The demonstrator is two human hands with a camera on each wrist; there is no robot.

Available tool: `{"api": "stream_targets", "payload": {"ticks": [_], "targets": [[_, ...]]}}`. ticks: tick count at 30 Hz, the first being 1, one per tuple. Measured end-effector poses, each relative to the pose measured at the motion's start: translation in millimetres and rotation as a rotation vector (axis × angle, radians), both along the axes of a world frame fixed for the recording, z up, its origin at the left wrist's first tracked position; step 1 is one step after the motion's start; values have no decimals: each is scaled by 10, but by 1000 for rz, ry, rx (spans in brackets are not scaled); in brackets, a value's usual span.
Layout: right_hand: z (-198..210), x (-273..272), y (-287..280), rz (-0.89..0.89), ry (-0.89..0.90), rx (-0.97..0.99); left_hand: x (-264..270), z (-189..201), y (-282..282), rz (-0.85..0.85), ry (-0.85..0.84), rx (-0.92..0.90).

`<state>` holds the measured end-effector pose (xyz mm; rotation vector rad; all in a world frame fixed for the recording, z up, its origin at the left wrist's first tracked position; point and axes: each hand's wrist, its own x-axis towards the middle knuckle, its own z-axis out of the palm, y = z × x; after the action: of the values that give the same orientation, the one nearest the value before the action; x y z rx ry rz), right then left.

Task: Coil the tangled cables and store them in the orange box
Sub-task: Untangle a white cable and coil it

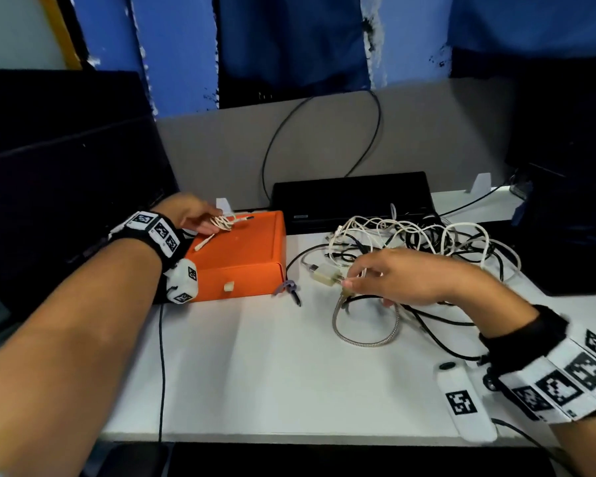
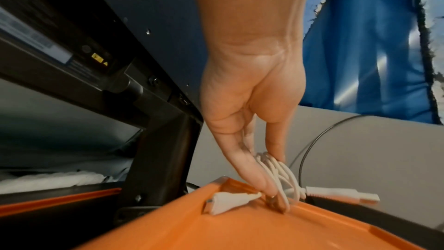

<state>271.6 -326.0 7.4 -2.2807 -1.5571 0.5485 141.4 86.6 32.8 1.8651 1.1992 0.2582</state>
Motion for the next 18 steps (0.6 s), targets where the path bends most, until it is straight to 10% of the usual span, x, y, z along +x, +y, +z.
{"api": "stream_targets", "payload": {"ticks": [12,18], "targets": [[-36,30,4,-9,2,-33,168,41,-227,-143,261,604],[-24,14,13,-11,2,-49,179,-20,-222,-140,215,446]]}}
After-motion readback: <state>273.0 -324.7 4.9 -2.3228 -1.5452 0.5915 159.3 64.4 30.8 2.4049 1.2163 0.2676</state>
